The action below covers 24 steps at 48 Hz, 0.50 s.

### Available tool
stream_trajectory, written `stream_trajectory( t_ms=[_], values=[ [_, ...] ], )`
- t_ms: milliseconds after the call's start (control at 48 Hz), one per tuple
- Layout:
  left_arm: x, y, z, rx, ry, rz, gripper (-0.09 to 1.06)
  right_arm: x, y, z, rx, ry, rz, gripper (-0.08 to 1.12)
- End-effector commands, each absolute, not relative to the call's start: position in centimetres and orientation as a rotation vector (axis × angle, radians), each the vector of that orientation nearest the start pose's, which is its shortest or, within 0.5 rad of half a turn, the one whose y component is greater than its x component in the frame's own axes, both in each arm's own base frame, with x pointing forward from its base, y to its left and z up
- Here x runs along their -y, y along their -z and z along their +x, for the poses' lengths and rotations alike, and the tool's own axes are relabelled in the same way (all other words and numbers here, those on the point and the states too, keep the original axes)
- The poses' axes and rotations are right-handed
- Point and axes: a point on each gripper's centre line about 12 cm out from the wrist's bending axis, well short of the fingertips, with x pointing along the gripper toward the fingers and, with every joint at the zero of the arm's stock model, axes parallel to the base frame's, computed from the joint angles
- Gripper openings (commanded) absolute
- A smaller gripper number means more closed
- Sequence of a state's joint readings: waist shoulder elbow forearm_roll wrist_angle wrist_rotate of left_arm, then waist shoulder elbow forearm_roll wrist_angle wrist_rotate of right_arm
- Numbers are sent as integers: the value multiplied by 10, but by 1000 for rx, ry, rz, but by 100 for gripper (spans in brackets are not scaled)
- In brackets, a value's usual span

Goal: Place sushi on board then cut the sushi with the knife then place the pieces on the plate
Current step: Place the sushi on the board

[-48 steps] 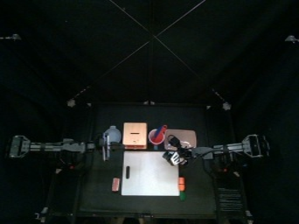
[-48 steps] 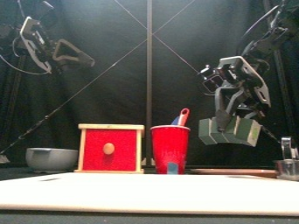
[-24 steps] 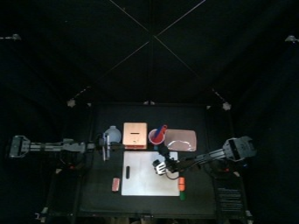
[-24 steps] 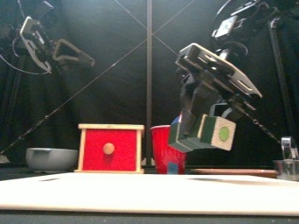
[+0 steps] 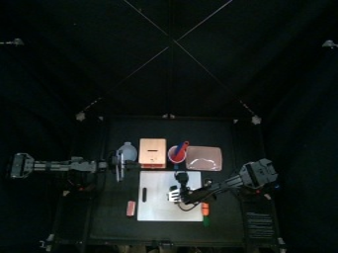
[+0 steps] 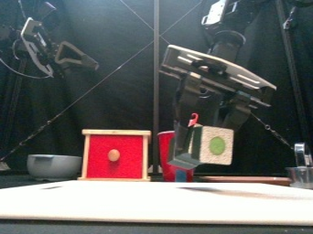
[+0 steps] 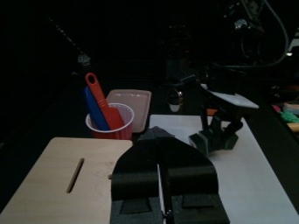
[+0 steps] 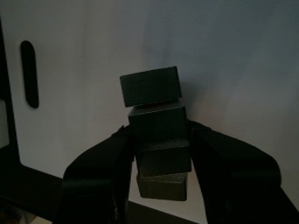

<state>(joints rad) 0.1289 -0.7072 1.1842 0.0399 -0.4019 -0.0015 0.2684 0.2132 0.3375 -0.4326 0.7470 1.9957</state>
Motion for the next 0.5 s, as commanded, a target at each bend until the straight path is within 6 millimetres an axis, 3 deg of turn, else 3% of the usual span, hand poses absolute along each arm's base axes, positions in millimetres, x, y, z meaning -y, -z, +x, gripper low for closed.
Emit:
stream_trajectory(
  t_ms=[21, 500],
  values=[
    [-28, -253, 235, -57, -109, 33, 0, -76, -156, 419, -807, 961, 1136, 62],
    [-26, -258, 232, -36, -102, 33, 0, -75, -144, 425, -813, 1051, 1219, 62]
  ],
)
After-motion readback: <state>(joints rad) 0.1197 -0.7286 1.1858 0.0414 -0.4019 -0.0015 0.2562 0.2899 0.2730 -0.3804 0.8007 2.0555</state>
